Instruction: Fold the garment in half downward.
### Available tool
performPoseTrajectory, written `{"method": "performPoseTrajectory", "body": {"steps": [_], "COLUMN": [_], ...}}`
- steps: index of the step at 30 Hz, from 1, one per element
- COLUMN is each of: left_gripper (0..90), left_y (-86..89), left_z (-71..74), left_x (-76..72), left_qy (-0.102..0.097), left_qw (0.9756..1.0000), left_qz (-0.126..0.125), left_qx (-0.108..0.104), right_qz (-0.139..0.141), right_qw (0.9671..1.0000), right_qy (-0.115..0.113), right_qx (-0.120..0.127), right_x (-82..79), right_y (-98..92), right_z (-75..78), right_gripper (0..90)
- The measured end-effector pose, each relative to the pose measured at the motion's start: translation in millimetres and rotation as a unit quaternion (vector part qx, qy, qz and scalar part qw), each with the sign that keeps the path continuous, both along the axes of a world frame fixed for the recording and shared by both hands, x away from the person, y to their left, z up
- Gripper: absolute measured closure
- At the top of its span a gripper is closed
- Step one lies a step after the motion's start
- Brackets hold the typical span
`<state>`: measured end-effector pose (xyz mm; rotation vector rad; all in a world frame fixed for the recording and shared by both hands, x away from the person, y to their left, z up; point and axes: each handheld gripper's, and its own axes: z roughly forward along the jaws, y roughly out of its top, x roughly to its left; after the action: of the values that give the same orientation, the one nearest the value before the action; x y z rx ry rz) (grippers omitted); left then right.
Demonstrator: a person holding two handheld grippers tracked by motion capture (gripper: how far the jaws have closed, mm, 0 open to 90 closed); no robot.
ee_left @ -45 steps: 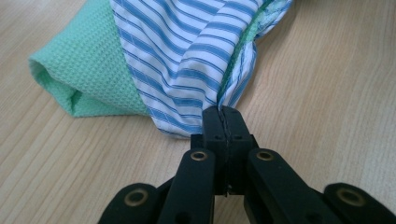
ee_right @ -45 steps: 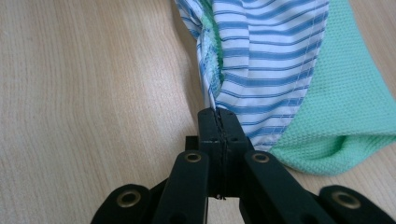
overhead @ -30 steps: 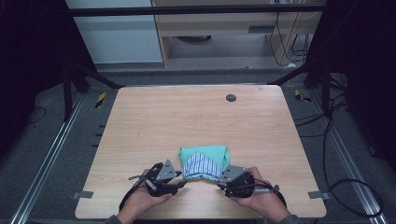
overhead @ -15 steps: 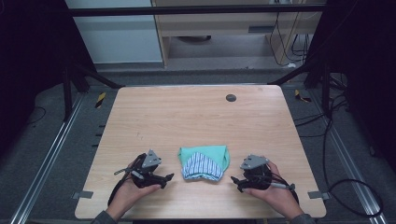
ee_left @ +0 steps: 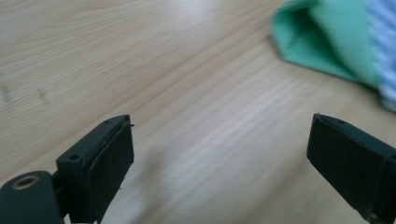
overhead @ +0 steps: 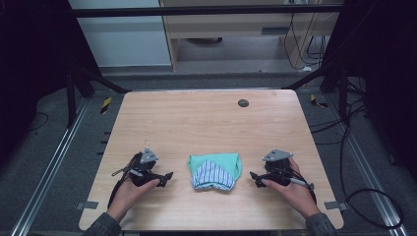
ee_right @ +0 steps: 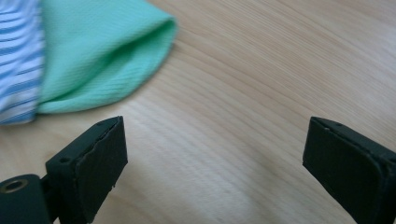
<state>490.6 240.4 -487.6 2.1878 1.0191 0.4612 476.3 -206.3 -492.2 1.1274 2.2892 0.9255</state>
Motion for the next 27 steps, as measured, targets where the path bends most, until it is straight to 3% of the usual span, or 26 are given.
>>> {"method": "performPoseTrajectory", "body": {"steps": [3,7,8,10,11,19,27], "left_gripper": [8.4,9.3,9.4,9.4,9.4,9.4,6.6], "left_y": [9.9,17.3,19.8,20.8,21.3,23.8,22.9], "left_z": [-4.5,-8.5,-10.8,-12.7,-13.8,-19.6,-19.8], "left_x": [11.5,22.0,26.1,28.3,29.4,36.4,38.4], "left_qy": [0.000,-0.009,-0.013,-0.014,-0.013,-0.014,-0.011], "left_qw": [0.9996,0.9987,0.9981,0.9979,0.9978,0.9967,0.9969], "left_qz": [0.024,0.047,0.058,0.061,0.063,0.077,0.077], "left_qx": [-0.015,-0.017,-0.019,-0.019,-0.017,-0.022,-0.015], "right_qz": [-0.028,-0.053,-0.075,-0.081,-0.097,-0.133,-0.144], "right_qw": [0.9996,0.9984,0.9968,0.9963,0.9945,0.9903,0.9888], "right_qy": [0.003,0.006,0.004,0.003,0.009,0.016,0.011], "right_qx": [0.011,0.017,0.027,0.029,0.039,0.036,0.037], "right_x": [8.3,17.7,22.7,24.4,28.1,38.0,39.9], "right_y": [-7.9,-17.8,-23.0,-24.6,-27.6,-32.8,-30.7], "right_z": [-4.6,-9.1,-10.9,-11.6,-12.9,-18.3,-19.7], "right_gripper": [7.1,7.3,7.8,7.7,7.7,6.2,4.6]}}
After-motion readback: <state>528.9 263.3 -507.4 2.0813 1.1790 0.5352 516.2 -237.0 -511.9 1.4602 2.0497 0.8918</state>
